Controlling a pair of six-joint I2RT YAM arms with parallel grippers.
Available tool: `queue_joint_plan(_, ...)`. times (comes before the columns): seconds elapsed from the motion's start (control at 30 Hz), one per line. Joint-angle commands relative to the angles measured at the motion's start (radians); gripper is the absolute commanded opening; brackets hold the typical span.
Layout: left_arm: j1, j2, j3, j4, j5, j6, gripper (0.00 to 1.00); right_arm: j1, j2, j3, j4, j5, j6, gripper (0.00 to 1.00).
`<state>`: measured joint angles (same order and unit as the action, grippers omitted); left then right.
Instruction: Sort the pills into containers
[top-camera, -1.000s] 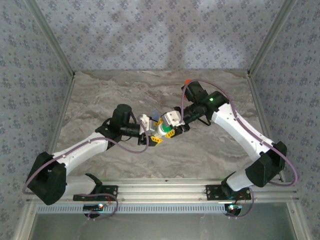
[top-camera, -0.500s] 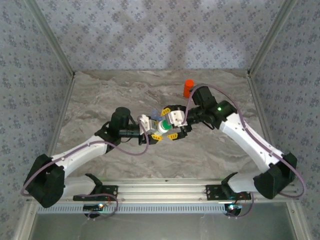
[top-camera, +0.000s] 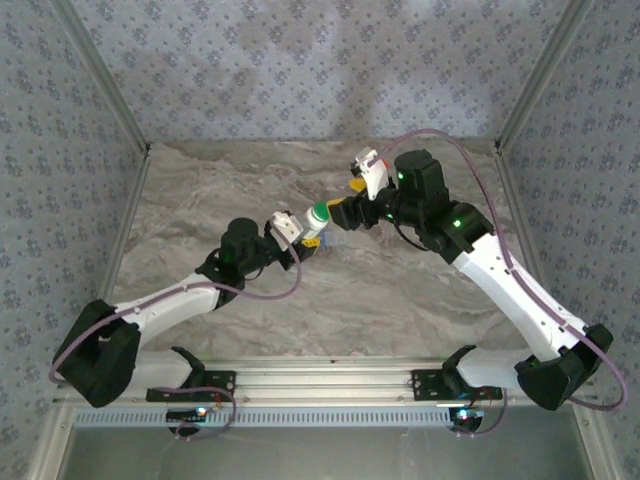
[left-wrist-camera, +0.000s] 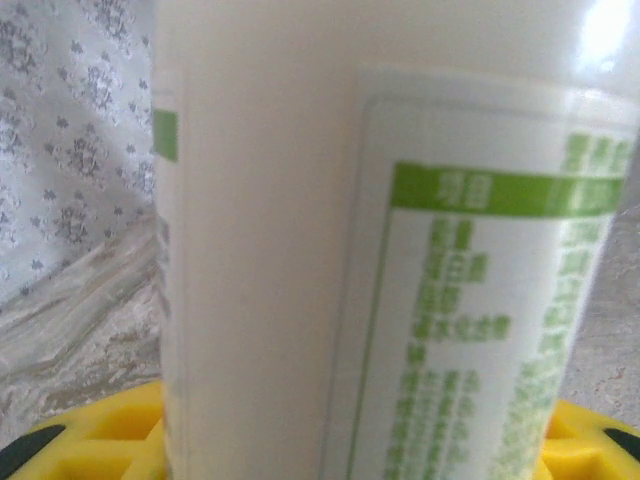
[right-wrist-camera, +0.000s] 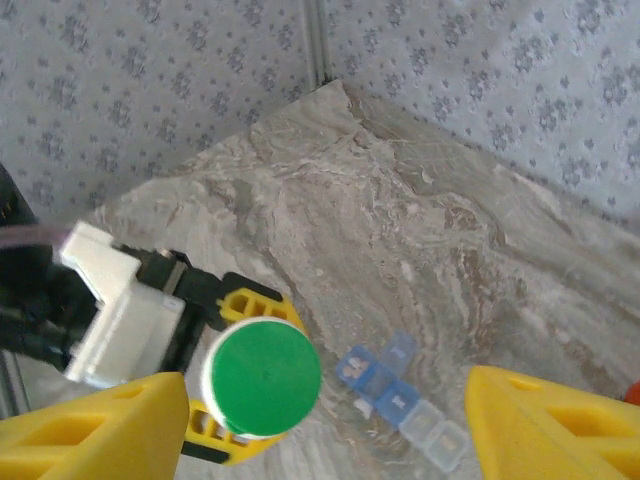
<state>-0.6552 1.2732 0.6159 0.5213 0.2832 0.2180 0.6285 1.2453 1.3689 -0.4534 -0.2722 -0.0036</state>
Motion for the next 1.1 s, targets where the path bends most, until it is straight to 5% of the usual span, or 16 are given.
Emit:
queue_joint_plan(0.0, -0.006, -0.010, 0.008, 0.066, -0.003, -0.051, 0.39, 0.032, -0.005, 0.028, 0.023, 0.000, 0.077, 0.74)
queue_joint_plan(0.17, 0.018, -0.025, 0.029, 0.036, 0.253, -0.109, 0.38, 0.022, -0.016, -0.075, 0.164, -0.030, -0.124, 0.77)
queue_joint_plan(0.37, 0.021, -0.015, 0.076, -0.020, 0.440, -0.161, 0.38, -0.002, -0.005, -0.167, 0.323, -0.240, -0.235, 0.74)
queue_joint_plan(0.77, 0.022, -0.023, 0.082, -0.025, 0.479, -0.150, 0.38, -0.066, 0.034, -0.241, 0.338, -0.473, -0.290, 0.54)
queue_joint_plan(1.07, 0.022, -0.017, 0.089, -0.010, 0.480, -0.165, 0.37, -0.076, -0.003, -0.315, 0.401, -0.505, -0.295, 0.57)
